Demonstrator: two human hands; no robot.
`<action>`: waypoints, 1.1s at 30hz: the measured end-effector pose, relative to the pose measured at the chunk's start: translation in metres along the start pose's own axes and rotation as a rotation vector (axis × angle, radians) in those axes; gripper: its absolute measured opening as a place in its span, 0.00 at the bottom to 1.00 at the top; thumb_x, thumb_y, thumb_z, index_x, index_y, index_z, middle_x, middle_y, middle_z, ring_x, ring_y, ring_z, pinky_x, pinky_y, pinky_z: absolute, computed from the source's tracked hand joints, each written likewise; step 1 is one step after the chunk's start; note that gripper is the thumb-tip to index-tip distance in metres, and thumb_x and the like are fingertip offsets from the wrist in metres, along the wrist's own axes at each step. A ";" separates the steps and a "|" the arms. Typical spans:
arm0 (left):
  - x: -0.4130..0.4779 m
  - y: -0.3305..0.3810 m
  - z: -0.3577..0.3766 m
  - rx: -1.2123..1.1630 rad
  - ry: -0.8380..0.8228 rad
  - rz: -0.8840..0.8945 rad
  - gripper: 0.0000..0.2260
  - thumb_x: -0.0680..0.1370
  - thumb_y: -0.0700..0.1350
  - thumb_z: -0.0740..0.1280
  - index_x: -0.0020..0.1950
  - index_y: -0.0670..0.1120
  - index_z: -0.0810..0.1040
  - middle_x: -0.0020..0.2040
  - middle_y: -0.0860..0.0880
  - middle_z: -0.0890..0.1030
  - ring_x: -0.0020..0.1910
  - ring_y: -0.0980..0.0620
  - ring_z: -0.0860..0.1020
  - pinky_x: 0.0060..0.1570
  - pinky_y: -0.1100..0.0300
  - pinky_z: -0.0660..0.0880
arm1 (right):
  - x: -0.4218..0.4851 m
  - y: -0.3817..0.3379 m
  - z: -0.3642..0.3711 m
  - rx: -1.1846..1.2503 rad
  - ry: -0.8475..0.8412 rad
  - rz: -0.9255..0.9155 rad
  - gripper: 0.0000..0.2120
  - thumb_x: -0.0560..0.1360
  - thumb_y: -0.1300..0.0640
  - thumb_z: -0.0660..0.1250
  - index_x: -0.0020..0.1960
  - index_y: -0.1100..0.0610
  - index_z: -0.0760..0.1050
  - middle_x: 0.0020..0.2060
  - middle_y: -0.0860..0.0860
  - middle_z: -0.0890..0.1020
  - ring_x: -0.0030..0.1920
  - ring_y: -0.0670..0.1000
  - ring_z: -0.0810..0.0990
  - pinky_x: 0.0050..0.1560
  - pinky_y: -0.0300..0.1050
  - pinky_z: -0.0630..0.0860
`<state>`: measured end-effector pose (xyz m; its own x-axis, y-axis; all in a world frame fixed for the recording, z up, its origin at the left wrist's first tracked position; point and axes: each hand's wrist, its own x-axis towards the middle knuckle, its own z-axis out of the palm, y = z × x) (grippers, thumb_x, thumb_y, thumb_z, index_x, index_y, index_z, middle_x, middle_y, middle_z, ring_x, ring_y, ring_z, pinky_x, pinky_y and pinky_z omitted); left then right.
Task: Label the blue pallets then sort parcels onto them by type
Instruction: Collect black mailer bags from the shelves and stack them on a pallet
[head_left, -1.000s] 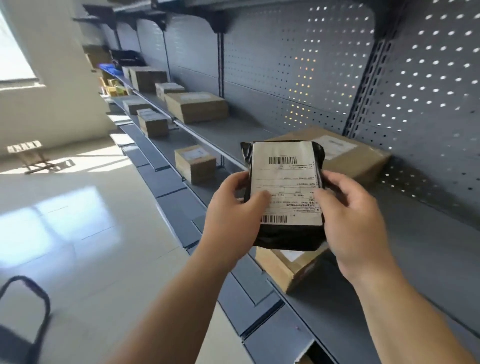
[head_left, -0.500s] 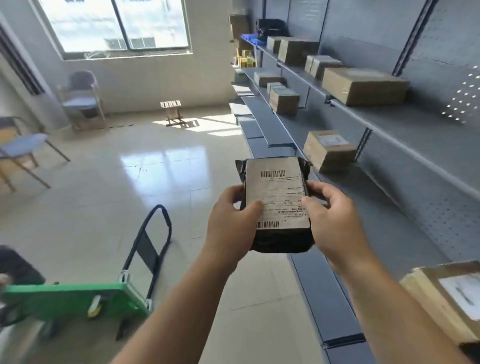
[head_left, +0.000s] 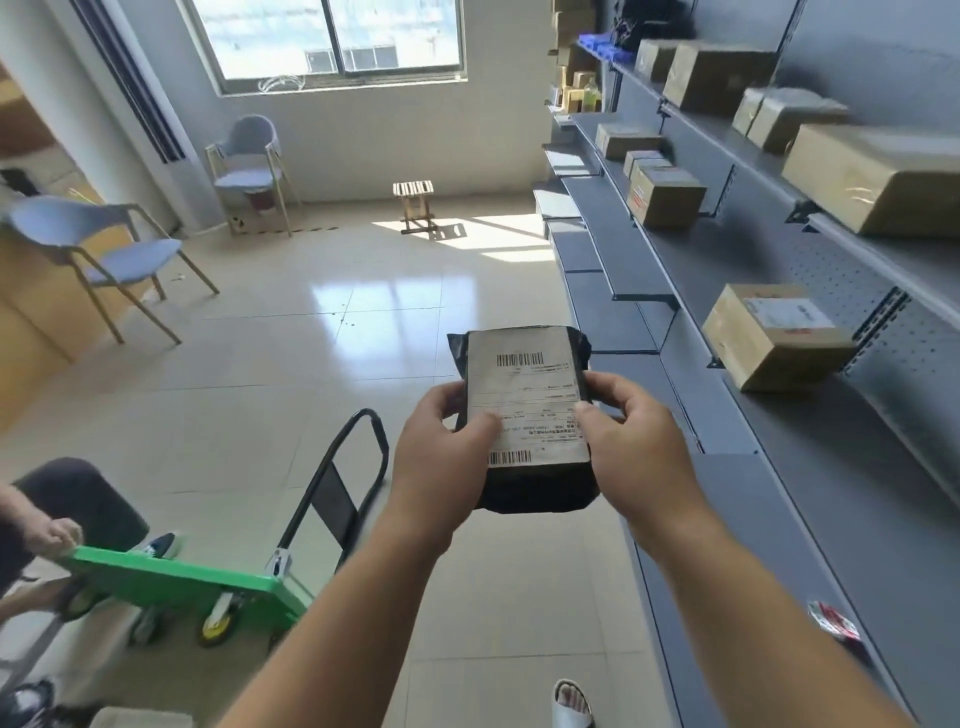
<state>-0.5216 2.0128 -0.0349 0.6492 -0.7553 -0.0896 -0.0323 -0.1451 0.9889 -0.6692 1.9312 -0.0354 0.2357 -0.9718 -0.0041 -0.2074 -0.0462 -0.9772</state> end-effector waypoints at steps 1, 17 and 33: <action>0.015 0.005 0.009 0.001 0.005 0.001 0.14 0.75 0.46 0.68 0.60 0.57 0.79 0.54 0.62 0.82 0.48 0.62 0.83 0.40 0.62 0.82 | 0.019 -0.001 -0.002 -0.002 -0.007 -0.004 0.14 0.79 0.56 0.64 0.63 0.46 0.78 0.51 0.38 0.83 0.47 0.39 0.83 0.48 0.43 0.83; 0.236 0.044 0.094 -0.045 0.079 -0.030 0.14 0.75 0.47 0.68 0.60 0.56 0.79 0.55 0.60 0.82 0.47 0.60 0.85 0.37 0.62 0.82 | 0.276 -0.022 0.018 -0.019 -0.168 -0.017 0.12 0.80 0.57 0.63 0.61 0.44 0.76 0.53 0.40 0.83 0.48 0.42 0.84 0.46 0.43 0.83; 0.584 0.088 0.089 -0.069 -0.051 -0.018 0.15 0.72 0.49 0.68 0.58 0.58 0.77 0.57 0.59 0.81 0.52 0.51 0.84 0.46 0.47 0.85 | 0.563 -0.071 0.165 -0.069 -0.044 -0.021 0.14 0.81 0.56 0.63 0.66 0.49 0.75 0.55 0.44 0.83 0.53 0.47 0.83 0.50 0.50 0.84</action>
<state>-0.2128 1.5026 -0.0109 0.6093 -0.7851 -0.1114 0.0325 -0.1156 0.9928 -0.3651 1.4256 -0.0031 0.2815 -0.9595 0.0051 -0.2662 -0.0832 -0.9603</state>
